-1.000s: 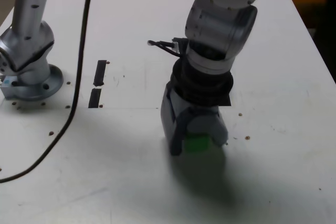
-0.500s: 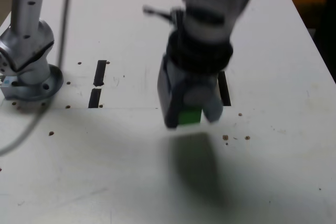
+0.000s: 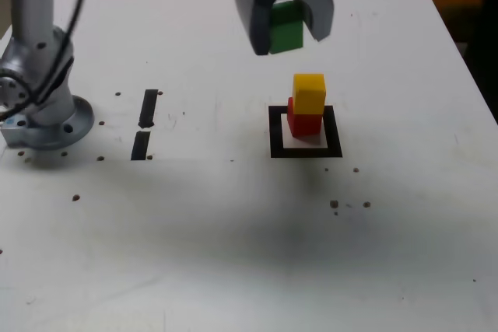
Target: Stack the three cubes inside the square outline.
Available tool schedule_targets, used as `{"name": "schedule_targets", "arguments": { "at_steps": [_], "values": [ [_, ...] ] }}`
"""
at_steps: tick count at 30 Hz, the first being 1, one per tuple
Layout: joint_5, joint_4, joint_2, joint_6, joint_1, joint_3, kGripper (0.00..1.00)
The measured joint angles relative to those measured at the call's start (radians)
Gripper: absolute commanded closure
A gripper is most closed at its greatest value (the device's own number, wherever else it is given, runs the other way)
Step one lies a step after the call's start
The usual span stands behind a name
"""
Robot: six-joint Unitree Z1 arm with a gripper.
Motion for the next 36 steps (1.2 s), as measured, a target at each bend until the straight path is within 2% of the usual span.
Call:
{"name": "schedule_targets", "arguments": {
  "at_steps": [6, 24, 33, 36],
  "values": [
    [0.002, -0.048, 0.074, 0.049, 0.023, 0.014, 0.78],
    [0.001, -0.066, 0.156, 0.085, 0.044, 0.007, 0.76],
    [0.0, -0.078, 0.169, 0.097, 0.048, 0.001, 0.64],
    [-0.009, -0.079, 0.175, 0.099, 0.048, 0.0, 0.53]
  ]
}}
